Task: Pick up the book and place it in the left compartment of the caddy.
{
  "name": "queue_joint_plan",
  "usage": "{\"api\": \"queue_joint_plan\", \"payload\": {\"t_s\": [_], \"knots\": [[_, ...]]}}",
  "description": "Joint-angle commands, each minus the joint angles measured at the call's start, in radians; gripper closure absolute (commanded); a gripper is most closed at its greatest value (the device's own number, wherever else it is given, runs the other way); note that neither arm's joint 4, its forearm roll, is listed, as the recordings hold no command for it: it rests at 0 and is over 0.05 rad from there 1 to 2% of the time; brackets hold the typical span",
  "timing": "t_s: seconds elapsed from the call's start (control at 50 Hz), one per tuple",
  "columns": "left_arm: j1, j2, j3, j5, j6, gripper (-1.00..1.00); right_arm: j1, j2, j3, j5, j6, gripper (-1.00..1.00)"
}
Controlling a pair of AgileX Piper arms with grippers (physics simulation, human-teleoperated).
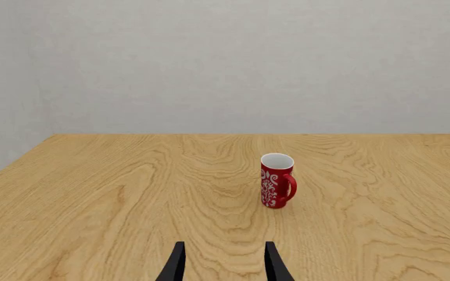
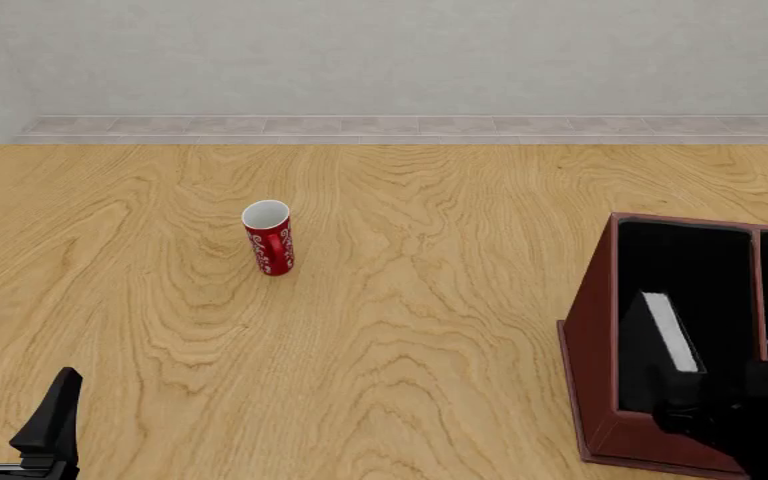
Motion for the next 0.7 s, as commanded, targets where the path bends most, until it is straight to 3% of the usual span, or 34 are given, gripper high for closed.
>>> {"api": "queue_joint_plan", "payload": {"t_s": [0.02,0.16,0.7], "knots": [[0.000,0.000,0.000,0.000,0.000,-1.00,0.000,-0.014,-0.011,0.019,-0.001,-1.00],[0.000,0.000,0.000,0.000,0.000,-1.00,0.001,-0.036,-0.025,0.048,0.002,-1.00],[0.000,0.000,0.000,0.000,0.000,-1.00,0.035,-0.263,-0.224,0.362,0.019,-1.00]]}}
